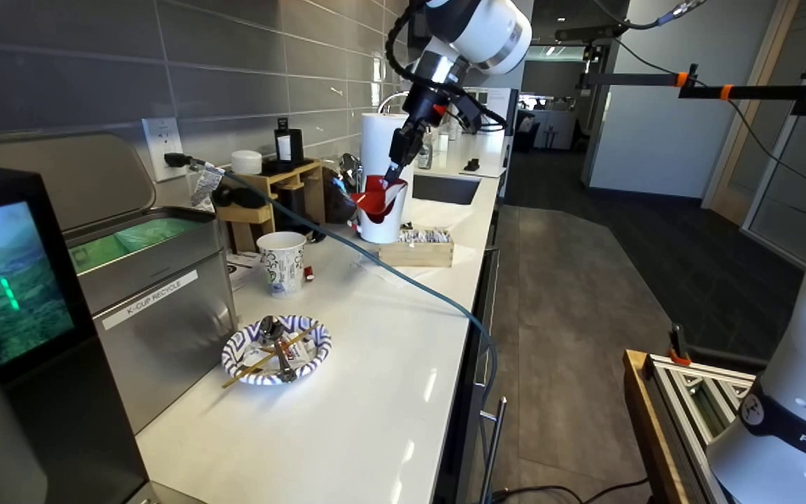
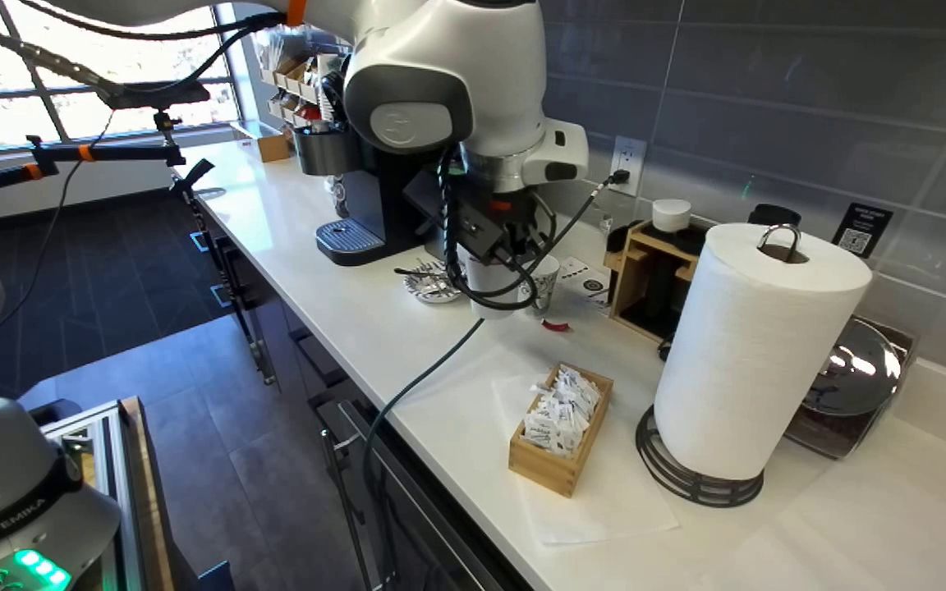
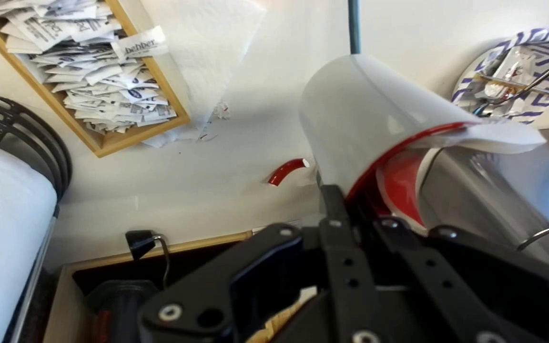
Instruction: Move the broken mug to the left
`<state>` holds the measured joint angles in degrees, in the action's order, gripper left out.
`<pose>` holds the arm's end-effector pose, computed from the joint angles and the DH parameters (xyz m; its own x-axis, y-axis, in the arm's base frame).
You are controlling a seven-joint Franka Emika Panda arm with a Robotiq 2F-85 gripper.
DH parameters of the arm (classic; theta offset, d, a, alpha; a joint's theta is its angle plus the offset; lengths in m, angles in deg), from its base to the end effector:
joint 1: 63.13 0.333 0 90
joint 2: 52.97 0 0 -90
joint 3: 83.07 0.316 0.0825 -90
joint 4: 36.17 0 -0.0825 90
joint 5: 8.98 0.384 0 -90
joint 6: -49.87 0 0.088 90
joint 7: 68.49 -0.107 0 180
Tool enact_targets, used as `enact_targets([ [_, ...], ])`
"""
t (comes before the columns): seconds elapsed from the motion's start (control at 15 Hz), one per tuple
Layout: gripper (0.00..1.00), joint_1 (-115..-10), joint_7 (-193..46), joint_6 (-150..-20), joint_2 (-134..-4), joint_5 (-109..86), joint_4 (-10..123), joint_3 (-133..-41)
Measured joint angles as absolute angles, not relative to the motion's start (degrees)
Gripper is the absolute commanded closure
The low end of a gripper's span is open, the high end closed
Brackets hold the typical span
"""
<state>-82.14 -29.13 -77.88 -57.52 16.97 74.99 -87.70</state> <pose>0.5543 -0.2269 0.4658 0.9305 -0.0081 0.3662 0.0710 -0.9768 -0.2022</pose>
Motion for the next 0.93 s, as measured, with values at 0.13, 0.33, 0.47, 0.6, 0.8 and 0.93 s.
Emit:
enact_targets([
  [0.13,0.98,-81.0,-28.5,-77.9,-56.5,17.4,76.0,-88.1],
  [0.33,0.98,-79.3,-27.7,-77.9,-55.1,17.8,77.3,-88.5],
  [0.47,0.98,-78.2,-27.6,-77.9,-54.2,17.8,78.1,-88.6],
  [0.6,0.98,-77.0,-27.6,-77.9,-53.7,17.8,78.5,-88.7],
  [0.8,0.98,-75.3,-27.6,-78.0,-53.3,17.8,78.6,-88.7],
  [0.93,0.98,-74.1,-27.6,-78.0,-53.2,17.8,78.6,-88.6],
])
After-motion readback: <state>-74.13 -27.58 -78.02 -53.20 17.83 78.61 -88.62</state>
